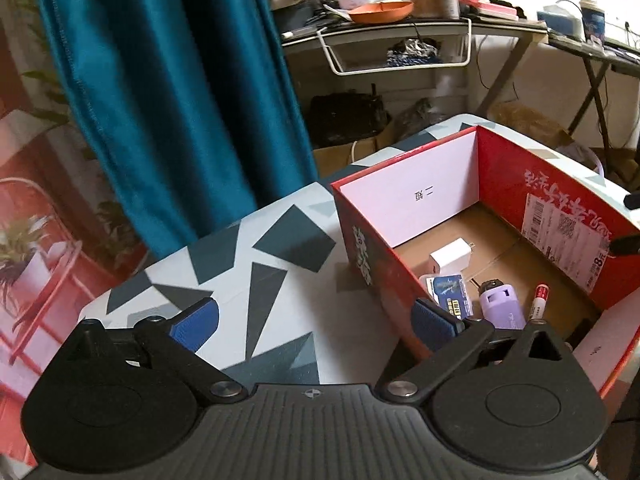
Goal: Organize rigid objects
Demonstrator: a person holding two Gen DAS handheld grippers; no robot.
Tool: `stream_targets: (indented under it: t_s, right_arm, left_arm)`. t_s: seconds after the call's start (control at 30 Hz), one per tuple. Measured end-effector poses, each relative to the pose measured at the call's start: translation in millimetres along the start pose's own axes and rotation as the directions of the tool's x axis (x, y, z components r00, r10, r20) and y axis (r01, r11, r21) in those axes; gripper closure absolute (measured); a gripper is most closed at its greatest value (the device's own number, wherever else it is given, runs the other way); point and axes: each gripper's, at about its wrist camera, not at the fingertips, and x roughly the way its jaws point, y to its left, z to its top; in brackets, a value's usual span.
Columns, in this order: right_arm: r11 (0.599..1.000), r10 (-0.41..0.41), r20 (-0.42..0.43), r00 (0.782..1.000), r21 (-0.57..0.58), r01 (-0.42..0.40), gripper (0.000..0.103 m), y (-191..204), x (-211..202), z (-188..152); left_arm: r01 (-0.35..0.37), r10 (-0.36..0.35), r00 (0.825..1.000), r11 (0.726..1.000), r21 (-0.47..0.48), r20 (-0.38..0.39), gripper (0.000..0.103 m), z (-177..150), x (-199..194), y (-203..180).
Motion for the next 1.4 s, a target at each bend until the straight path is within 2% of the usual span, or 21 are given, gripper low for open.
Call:
stream_targets:
  t_s: [0.1,0.2,0.27,0.37,0.53,0.73,0.97,1.1,1.4]
  right_arm:
    - [1.000,-0.003,0.046,0.999,0.005,0.003,0.009,-0.9,-17.0,8.4]
    - [1.000,0.003,0.098,0.995,0.010,-0.004,0.000,-0.3,-37.7,18.8]
    - [1.000,0.004,0.126,0.992,0.015,-0.006,0.000,0.6,-51.1,26.6]
    - [1.000,0.005,0.178,0.984,0.022,-0.009,0.000,5.1,-76.5,38.4]
    - [0.999,0.036,0.282,0.959,0.029,-0.046,0.000,17.5,-125.4,53.1]
    - [0.997,0.067,0.362,0.930,0.020,-0.080,0.000,34.4,-176.0,58.1]
    - [0.995,0.081,0.424,0.902,0.016,-0.097,0.000,56.1,-220.5,45.0]
    - [0.994,0.095,0.447,0.889,0.007,-0.110,0.000,68.6,-240.8,31.6]
    - [0.993,0.104,0.482,0.870,0.001,-0.120,0.000,90.0,-277.0,3.3]
  left_arm:
    - [-0.016,0.017,1.000,0.999,-0.033,0.014,0.000,-1.2,-15.3,1.8]
    - [-0.036,0.039,0.998,0.998,-0.056,0.043,0.000,-0.9,-33.6,1.3]
    - [-0.041,0.045,0.997,0.997,-0.067,0.064,0.000,0.2,-48.7,0.2]
    - [-0.117,0.128,0.987,0.988,-0.101,0.100,0.000,3.0,-75.3,-3.2]
    - [-0.156,0.195,0.971,0.956,-0.249,0.137,0.000,4.8,-130.6,0.8]
    - [-0.251,0.312,0.937,0.914,-0.320,0.157,0.000,1.8,-191.6,-7.2]
    - [-0.321,0.404,0.900,0.868,-0.379,0.162,0.000,-16.3,-247.2,-22.4]
    - [-0.310,0.413,0.895,0.847,-0.433,0.167,0.000,-31.9,-271.2,-29.3]
    - [-0.359,0.485,0.855,0.810,-0.464,0.185,0.000,-47.3,-297.9,-29.2]
